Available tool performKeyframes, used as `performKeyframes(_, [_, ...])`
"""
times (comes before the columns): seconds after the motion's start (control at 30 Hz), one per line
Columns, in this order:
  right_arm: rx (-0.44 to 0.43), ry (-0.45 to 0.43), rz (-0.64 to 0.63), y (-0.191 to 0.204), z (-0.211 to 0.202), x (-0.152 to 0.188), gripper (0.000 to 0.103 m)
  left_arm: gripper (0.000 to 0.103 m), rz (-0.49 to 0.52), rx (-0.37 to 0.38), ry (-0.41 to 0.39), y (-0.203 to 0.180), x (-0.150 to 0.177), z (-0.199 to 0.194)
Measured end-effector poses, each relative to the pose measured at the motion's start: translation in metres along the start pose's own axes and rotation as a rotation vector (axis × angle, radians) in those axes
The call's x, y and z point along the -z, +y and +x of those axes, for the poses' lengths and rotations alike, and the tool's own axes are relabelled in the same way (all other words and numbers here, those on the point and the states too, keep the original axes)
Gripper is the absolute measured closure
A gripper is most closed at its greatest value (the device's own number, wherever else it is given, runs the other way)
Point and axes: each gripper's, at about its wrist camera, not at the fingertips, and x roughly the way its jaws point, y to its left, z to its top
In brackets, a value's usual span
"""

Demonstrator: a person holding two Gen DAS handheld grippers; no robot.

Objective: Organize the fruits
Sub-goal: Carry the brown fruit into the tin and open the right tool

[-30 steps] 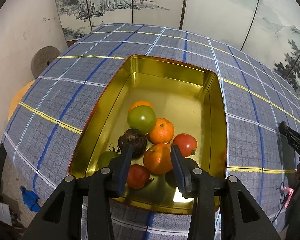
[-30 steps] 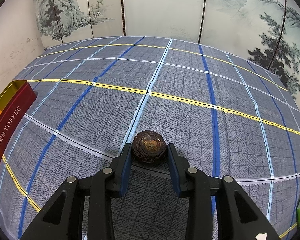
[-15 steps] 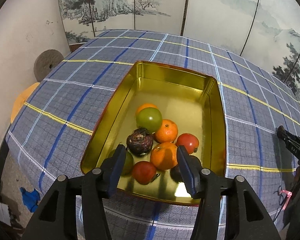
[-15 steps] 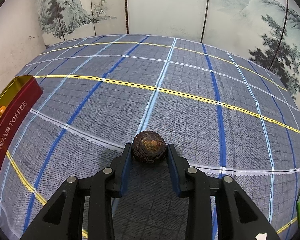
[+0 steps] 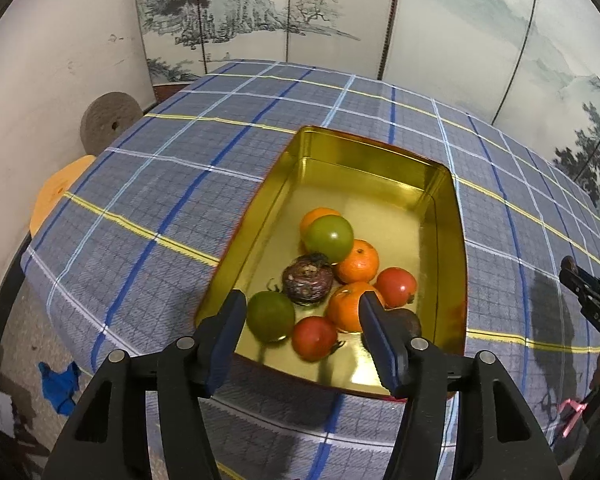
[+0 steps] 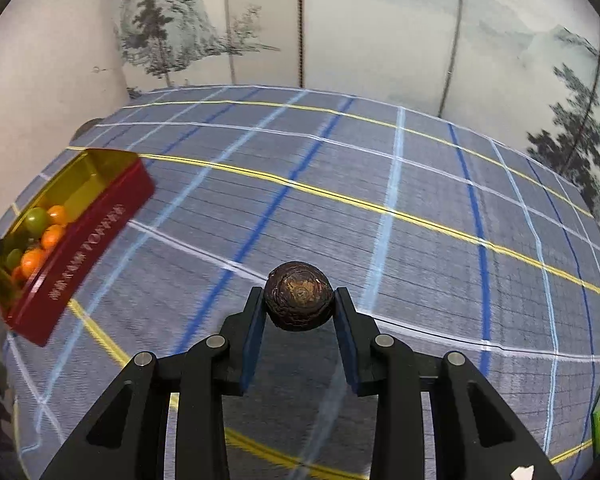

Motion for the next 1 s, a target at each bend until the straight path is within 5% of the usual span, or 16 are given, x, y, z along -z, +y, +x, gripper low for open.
performKeyframes(1.0, [-0.274, -0.039, -0.230, 0.158, -0.022, -0.028, 0.072, 0.043, -0.090, -0.066, -0.031, 0.052, 0.008, -0.019])
